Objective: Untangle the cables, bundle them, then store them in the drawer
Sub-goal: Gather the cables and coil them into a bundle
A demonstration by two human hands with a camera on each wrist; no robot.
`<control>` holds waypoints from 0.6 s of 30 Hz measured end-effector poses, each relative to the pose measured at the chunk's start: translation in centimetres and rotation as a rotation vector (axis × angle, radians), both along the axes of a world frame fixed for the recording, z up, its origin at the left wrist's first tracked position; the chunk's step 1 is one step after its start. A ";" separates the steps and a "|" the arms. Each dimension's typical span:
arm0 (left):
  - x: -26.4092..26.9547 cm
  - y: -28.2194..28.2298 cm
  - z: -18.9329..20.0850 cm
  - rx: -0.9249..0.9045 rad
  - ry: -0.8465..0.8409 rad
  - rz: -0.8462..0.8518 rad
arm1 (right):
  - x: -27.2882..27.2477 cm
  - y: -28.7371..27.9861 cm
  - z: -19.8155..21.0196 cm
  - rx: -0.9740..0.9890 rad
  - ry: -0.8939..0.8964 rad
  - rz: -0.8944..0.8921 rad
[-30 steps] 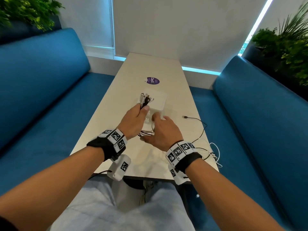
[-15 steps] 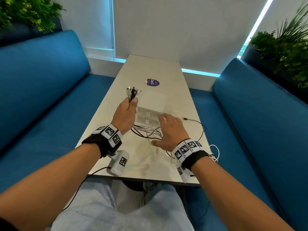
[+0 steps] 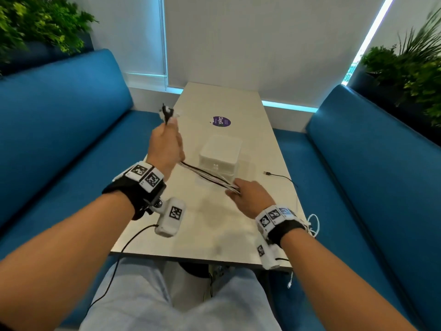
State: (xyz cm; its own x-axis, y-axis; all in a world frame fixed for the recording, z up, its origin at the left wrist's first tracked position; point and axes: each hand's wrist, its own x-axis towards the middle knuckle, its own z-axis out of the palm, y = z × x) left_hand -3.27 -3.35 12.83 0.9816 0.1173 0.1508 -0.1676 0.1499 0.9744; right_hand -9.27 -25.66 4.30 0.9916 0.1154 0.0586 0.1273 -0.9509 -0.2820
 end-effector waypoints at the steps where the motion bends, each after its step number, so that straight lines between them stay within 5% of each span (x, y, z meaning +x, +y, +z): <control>1: 0.5 0.8 0.4 -0.041 0.013 0.042 | -0.3 -1.5 -0.4 -0.019 0.044 -0.041; 12: 4.1 6.5 0.1 -0.140 0.077 0.351 | -8.7 -17.7 -6.0 -0.240 0.209 -0.669; 18: 4.7 7.1 -0.7 -0.008 0.099 0.433 | -10.9 -19.6 -7.3 -0.223 0.266 -0.717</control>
